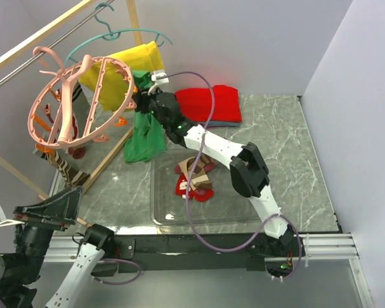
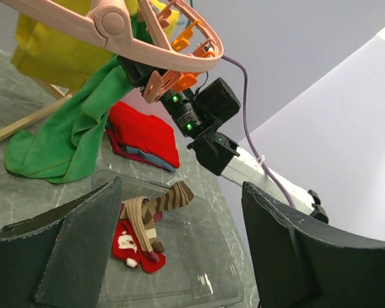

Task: Remove the socks clipped to the hanger

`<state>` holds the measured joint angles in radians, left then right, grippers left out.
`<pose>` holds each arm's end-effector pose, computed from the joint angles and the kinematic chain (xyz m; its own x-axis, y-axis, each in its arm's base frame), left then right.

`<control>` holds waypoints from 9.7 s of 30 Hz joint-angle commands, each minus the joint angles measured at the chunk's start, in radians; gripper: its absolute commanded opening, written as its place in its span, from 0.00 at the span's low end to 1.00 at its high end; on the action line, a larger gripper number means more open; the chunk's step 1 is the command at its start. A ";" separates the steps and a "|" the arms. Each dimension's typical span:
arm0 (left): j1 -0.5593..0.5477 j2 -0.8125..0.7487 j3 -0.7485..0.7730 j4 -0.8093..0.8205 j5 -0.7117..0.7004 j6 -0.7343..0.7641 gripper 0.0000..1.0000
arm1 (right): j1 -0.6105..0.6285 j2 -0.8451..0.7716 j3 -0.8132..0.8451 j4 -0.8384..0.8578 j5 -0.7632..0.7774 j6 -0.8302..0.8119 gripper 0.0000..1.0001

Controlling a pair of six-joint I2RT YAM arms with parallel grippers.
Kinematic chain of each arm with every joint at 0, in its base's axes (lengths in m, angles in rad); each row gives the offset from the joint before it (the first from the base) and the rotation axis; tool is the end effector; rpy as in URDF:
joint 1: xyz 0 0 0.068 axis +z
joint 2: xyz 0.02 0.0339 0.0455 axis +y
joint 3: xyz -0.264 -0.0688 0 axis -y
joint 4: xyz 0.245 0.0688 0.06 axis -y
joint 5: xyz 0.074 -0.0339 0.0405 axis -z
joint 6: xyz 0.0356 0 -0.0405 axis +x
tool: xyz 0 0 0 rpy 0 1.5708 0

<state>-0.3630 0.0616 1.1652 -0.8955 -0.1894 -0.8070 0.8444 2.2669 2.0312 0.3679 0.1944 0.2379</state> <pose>-0.0725 0.0347 0.3980 0.0061 -0.7611 -0.6487 0.2616 0.6273 -0.7335 0.3701 0.4062 0.3316 -0.0578 0.2831 -0.9574 -0.6099 0.7492 0.2584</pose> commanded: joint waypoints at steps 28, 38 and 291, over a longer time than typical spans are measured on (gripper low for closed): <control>0.006 0.061 0.044 0.168 -0.051 0.040 0.74 | 0.131 -0.553 -0.742 -0.023 -0.363 0.106 1.00; 0.006 0.218 0.119 0.190 -0.151 -0.024 0.74 | 0.240 -0.668 -0.775 0.164 -0.449 0.054 0.91; -0.028 0.359 -0.096 0.377 -0.291 -0.003 0.33 | 0.271 -0.672 -0.695 0.191 -0.963 0.210 0.00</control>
<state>-0.3878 0.4160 1.0595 -0.5961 -0.4633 -0.8593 1.1210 1.6665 1.3544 0.5377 -0.7601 0.4557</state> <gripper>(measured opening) 0.383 0.017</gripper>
